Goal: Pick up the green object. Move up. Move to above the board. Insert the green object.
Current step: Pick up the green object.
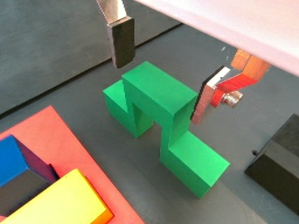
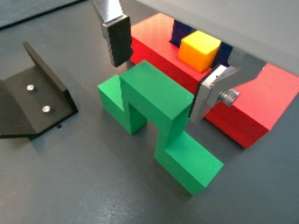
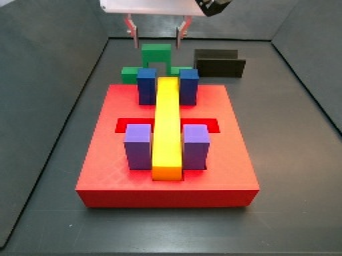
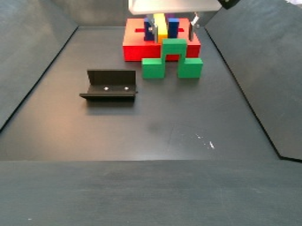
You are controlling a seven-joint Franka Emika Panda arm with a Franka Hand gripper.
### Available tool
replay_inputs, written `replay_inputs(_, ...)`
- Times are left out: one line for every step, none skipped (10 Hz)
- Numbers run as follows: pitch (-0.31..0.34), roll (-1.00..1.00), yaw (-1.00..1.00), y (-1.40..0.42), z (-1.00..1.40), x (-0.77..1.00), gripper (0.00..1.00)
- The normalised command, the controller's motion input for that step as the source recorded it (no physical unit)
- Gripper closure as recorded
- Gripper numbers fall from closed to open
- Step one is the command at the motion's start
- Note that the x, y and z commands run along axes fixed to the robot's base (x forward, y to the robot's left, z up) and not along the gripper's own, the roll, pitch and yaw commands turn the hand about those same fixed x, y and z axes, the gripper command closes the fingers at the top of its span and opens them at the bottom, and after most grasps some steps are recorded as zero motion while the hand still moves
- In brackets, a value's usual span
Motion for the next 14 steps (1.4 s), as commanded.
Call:
replay_inputs(-0.074, 0.0, 0.0, 0.0, -0.26, 0.0, 0.0)
replay_inputs(-0.08, 0.0, 0.0, 0.0, -0.29, 0.0, 0.0)
replay_inputs(-0.073, 0.0, 0.0, 0.04, -0.31, 0.0, 0.0)
replay_inputs(-0.07, 0.0, 0.0, 0.03, -0.3, 0.0, 0.0)
replay_inputs(-0.063, 0.0, 0.0, 0.03, -0.29, 0.0, 0.0)
replay_inputs(0.0, 0.0, 0.0, 0.0, -0.02, 0.0, 0.0)
replay_inputs(0.0, 0.0, 0.0, 0.0, 0.0, 0.0, 0.0)
replay_inputs(0.0, 0.0, 0.0, 0.0, 0.0, 0.0, 1.0)
replay_inputs(0.0, 0.0, 0.0, 0.0, 0.0, 0.0, 1.0)
replay_inputs(0.0, 0.0, 0.0, 0.0, 0.0, 0.0, 1.0)
replay_inputs(0.0, 0.0, 0.0, 0.0, 0.0, 0.0, 1.0)
replay_inputs(0.0, 0.0, 0.0, 0.0, 0.0, 0.0, 1.0)
replay_inputs(0.0, 0.0, 0.0, 0.0, 0.0, 0.0, 1.0)
replay_inputs(0.0, 0.0, 0.0, 0.0, 0.0, 0.0, 1.0)
